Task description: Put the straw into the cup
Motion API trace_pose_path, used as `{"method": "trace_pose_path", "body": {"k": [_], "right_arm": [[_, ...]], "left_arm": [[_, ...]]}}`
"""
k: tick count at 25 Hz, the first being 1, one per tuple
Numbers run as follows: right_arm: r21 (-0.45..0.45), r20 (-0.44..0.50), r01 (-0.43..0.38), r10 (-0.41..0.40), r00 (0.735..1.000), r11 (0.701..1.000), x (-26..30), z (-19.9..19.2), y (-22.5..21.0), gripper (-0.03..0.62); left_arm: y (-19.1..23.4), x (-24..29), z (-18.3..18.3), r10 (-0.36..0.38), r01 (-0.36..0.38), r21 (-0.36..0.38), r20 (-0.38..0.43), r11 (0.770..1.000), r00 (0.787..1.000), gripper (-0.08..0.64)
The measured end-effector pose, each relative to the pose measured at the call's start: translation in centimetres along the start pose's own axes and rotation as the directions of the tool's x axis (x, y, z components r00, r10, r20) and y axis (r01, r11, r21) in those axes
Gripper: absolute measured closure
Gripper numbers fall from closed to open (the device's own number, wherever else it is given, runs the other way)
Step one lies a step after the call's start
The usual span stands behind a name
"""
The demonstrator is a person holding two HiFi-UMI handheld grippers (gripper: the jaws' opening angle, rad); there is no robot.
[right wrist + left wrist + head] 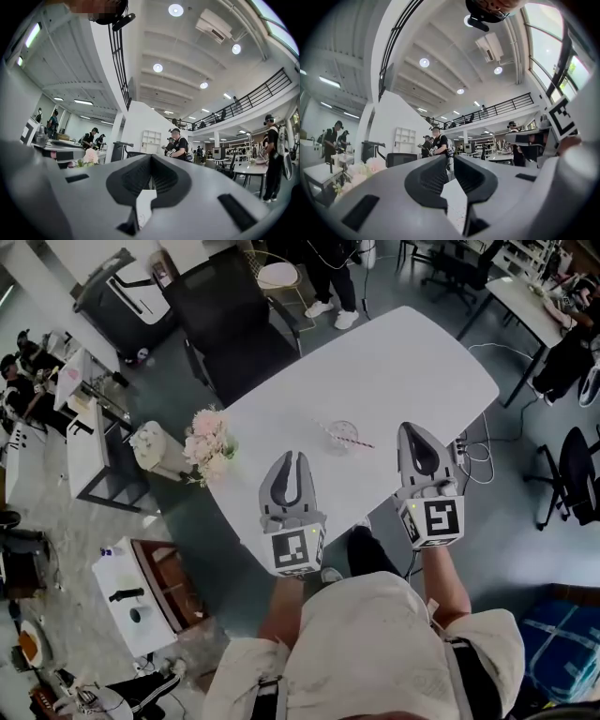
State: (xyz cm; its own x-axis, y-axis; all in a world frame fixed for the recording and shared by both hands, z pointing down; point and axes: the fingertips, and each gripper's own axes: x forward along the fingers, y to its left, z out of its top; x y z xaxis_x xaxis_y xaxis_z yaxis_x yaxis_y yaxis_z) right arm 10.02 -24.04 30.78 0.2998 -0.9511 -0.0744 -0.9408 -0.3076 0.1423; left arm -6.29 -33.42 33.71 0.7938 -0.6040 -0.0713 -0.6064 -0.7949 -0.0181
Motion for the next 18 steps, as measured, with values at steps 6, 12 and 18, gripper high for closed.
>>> {"method": "trace_pose_path", "body": {"k": [6, 12, 18], "right_arm": [[-0.011, 0.055, 0.006, -0.005, 0.998, 1.0, -3.4, 2.2, 0.7, 0.591], [-0.016, 0.058, 0.009, -0.008, 0.998, 1.0, -4.8, 3.1, 1.2, 0.591], [-0.008, 0.065, 0.013, -0.013, 0.998, 1.0, -5.4, 3.2, 0.9, 0.591]], "left_arm": [[-0.2, -3.1, 2.8, 0.033, -0.037, 0.076, 0.047, 0.996, 0.998, 0.511], [0.4, -4.6, 4.8, 0.051, -0.058, 0.088, 0.08, 0.994, 0.996, 0.519], [-0.2, -5.3, 5.5, 0.035, -0.044, 0.107, 0.09, 0.993, 0.995, 0.549]]}}
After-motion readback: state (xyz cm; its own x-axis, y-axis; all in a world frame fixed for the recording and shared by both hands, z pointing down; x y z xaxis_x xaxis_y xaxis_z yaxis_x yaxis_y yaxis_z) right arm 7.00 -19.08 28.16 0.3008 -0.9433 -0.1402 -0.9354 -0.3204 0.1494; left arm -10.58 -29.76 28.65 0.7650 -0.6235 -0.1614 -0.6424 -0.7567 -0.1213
